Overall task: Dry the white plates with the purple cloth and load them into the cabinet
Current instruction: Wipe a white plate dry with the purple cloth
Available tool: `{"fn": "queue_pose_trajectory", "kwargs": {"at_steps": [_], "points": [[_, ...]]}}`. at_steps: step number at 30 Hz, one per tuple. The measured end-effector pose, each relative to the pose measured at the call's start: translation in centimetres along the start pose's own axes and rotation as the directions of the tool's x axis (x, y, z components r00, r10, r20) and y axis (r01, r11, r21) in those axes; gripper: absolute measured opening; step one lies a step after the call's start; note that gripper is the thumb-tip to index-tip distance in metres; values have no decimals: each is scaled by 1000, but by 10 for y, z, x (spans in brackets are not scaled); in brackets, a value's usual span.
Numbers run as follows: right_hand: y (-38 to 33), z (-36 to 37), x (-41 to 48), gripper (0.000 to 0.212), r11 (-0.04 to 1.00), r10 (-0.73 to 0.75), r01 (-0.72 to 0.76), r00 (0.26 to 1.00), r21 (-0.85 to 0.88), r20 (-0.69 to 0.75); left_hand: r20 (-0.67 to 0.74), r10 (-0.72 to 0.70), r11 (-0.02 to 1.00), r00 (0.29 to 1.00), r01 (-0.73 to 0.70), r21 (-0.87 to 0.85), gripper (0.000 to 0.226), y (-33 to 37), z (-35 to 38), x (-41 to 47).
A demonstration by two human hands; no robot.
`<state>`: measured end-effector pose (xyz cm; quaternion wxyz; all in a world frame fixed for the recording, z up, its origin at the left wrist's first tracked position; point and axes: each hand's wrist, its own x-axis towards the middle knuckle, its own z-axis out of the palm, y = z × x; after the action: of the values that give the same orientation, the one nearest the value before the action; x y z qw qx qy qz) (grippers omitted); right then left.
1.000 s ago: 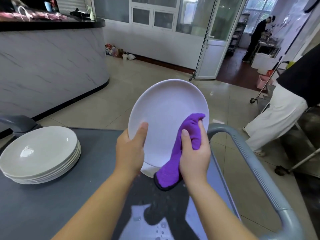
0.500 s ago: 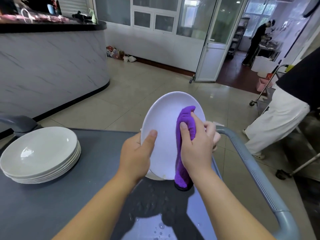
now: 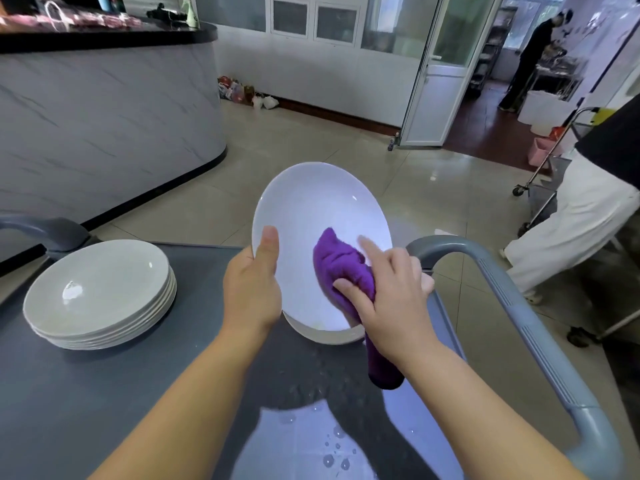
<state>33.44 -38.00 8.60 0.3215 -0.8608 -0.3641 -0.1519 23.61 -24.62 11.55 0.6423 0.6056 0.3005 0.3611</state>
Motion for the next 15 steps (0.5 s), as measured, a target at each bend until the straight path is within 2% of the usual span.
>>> {"fn": "queue_pose_trajectory", "kwargs": {"at_steps": [2,3,5,7,10,12,15], "points": [[-3,-1,-1,71,989,58,-53,998,136,-33,-16,-28,1000,999,29,8,47,1,0,4],[-3,0,-2,65,991,20,-13,999,132,-47,-21,-45,999,999,45,9,46,2,0,5],[-1,2,-7,55,991,-131,132,991,14,-37,-24,-91,996,996,91,-8,42,2,0,9],[0,4,-12,70,975,-216,217,976,-52,21,-30,-159,987,987,158,-38,36,0,0,12],[1,7,-15,93,940,-277,291,956,-178,100,-26,-231,973,973,230,-33,38,-2,-1,16],[4,11,-15,91,910,-316,319,947,-266,56,4,-279,959,960,279,-55,36,0,1,17],[9,13,-11,86,911,-342,308,936,-275,-82,70,-292,952,954,297,-78,26,5,2,18]]}}
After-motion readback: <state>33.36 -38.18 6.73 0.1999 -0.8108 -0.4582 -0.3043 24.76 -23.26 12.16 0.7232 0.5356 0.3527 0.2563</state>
